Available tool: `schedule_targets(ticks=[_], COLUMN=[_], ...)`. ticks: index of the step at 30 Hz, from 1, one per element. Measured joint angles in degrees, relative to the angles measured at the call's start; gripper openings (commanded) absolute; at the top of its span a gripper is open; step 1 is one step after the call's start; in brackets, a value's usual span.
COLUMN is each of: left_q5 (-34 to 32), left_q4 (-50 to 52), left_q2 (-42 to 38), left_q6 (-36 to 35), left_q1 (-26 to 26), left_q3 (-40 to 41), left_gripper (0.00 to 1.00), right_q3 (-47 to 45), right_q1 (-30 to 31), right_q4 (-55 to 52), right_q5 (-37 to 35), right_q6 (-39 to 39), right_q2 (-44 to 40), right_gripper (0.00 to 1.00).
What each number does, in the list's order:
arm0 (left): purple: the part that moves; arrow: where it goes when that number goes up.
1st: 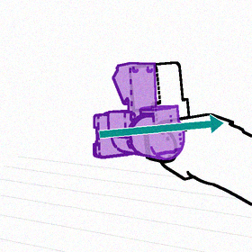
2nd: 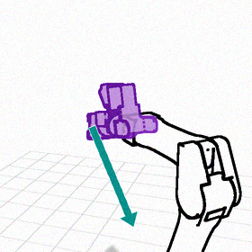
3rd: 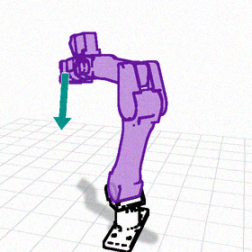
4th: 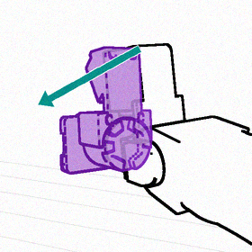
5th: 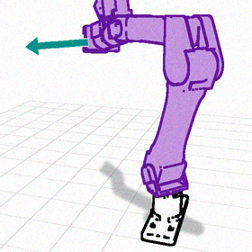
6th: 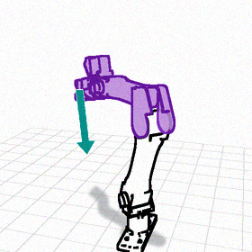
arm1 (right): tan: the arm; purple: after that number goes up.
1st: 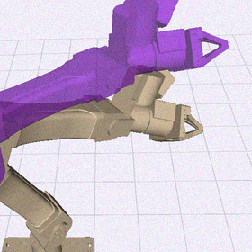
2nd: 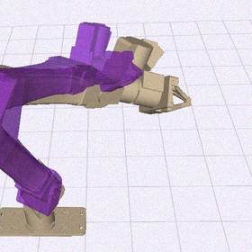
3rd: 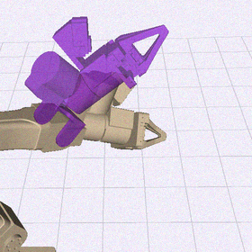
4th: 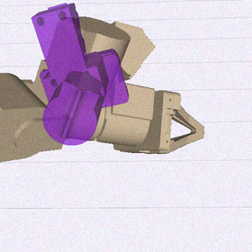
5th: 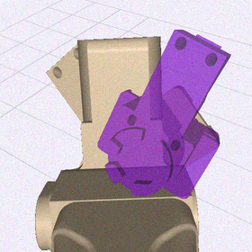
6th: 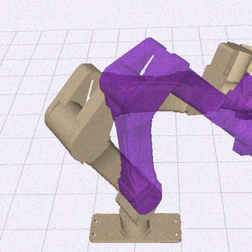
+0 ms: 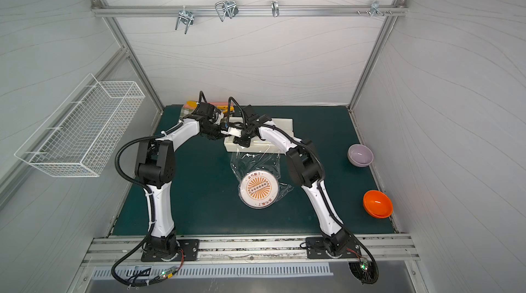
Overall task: Wrap the plate with plastic wrap
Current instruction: Tear off the plastic wrap from the plastic wrap cutting box.
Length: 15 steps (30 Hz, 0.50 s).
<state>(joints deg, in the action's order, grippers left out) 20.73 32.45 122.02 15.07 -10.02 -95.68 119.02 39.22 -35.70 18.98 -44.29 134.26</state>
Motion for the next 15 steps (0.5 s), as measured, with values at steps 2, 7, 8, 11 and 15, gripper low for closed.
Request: schedule_targets(ticks=[2,7,8,11,15], left_q5=[0.0,0.1,0.1,0.3,1.0], left_q4=[0.4,0.7,0.7,0.8,1.5], left_q2=[0.2,0.3,0.3,0.4,0.7], left_q6=[0.1,0.2,0.3,0.5,1.0], left_q1=[0.0,0.2,0.2,0.2,0.3], left_q3=[-0.4,-0.6,-0.6,-0.7,-1.2], left_gripper=[0.0,0.0,0.0,0.0,0.0], right_q3=[-1.7,-6.2,-7.3,-10.7,-14.2], right_q1=[-0.7,-2.0,-2.3,-3.5,-4.6], right_q4=[-0.2,0.4,0.7,1.6,2.9], right_q5=[-0.3,-1.0,-1.1,-1.4,-1.7], right_q6=[-0.5,-1.5,-1.8,-2.2,-2.7], right_q2=[-1.2,-4.1,-4.8,-7.0,-9.2], right_gripper=[0.0,0.0,0.0,0.0,0.0])
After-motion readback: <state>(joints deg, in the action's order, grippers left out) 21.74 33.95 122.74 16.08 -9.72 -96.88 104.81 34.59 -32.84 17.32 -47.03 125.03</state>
